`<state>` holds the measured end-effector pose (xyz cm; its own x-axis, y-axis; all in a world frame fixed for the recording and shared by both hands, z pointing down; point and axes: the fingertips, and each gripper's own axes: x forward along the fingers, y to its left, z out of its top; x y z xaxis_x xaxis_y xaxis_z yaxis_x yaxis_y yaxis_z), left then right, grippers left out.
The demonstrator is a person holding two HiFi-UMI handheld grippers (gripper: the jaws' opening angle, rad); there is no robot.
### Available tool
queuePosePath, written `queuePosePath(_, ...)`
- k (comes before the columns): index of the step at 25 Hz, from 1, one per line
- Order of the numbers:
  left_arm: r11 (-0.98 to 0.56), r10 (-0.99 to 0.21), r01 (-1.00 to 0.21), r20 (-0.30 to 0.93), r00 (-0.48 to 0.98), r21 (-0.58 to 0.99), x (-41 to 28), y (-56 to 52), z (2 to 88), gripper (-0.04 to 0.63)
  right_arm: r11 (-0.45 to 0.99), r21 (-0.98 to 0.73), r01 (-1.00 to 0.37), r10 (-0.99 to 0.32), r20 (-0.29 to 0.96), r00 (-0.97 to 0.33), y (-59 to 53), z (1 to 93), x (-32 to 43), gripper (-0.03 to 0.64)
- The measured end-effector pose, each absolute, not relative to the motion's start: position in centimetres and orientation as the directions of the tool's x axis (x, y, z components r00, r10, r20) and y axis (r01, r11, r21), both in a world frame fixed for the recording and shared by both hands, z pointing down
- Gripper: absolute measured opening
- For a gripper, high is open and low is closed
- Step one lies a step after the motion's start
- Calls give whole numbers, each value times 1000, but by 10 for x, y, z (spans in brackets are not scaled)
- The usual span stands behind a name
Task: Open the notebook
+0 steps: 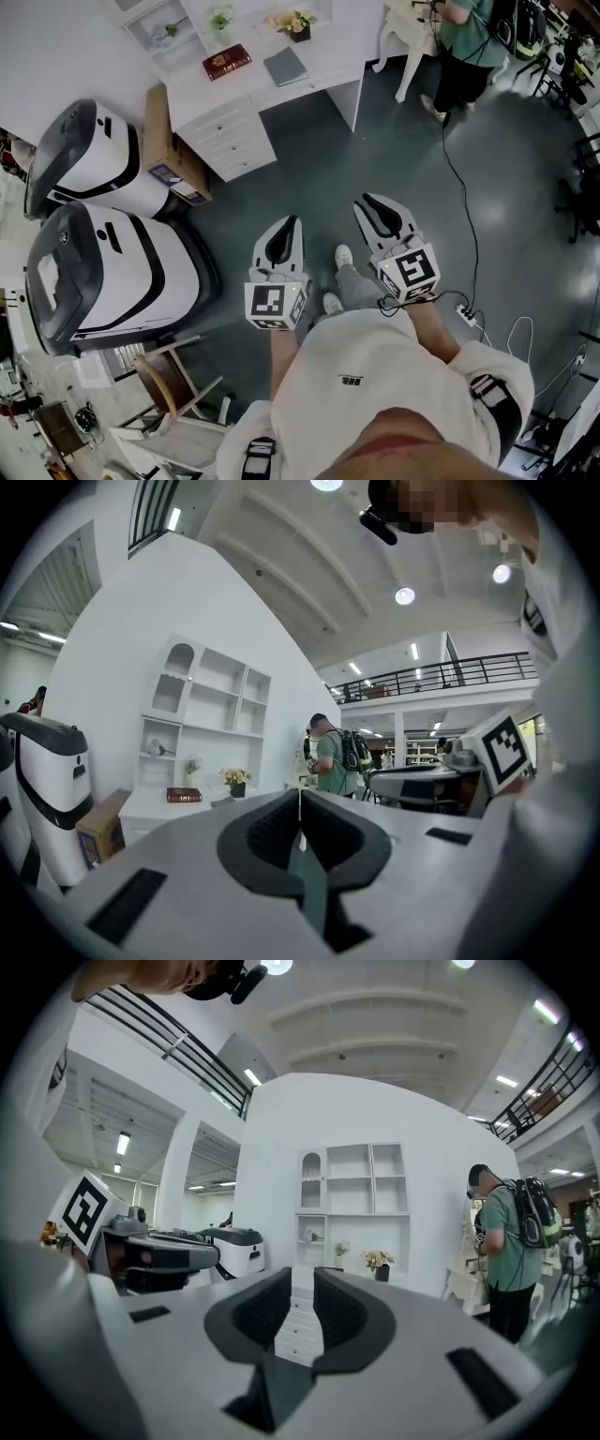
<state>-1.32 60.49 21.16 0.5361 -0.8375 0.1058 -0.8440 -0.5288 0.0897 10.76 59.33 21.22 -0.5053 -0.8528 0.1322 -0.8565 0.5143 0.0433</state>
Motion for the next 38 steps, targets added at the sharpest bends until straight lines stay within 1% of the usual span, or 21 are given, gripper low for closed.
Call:
queuePosePath(21, -500, -849, -863, 159, 505, 71, 21, 434, 220, 0, 574, 2, -819, -809, 155, -567, 415, 223, 130, 61)
queuePosePath(28, -476, -862, -878, 168, 479, 59, 31, 392, 221, 0, 597, 11, -802, -794, 150, -589, 371, 221, 140, 61)
queuePosePath(38, -467, -866, -883, 172, 469, 58, 37, 350, 226, 0, 610, 5, -793, -781, 175, -599, 327, 234, 144, 61)
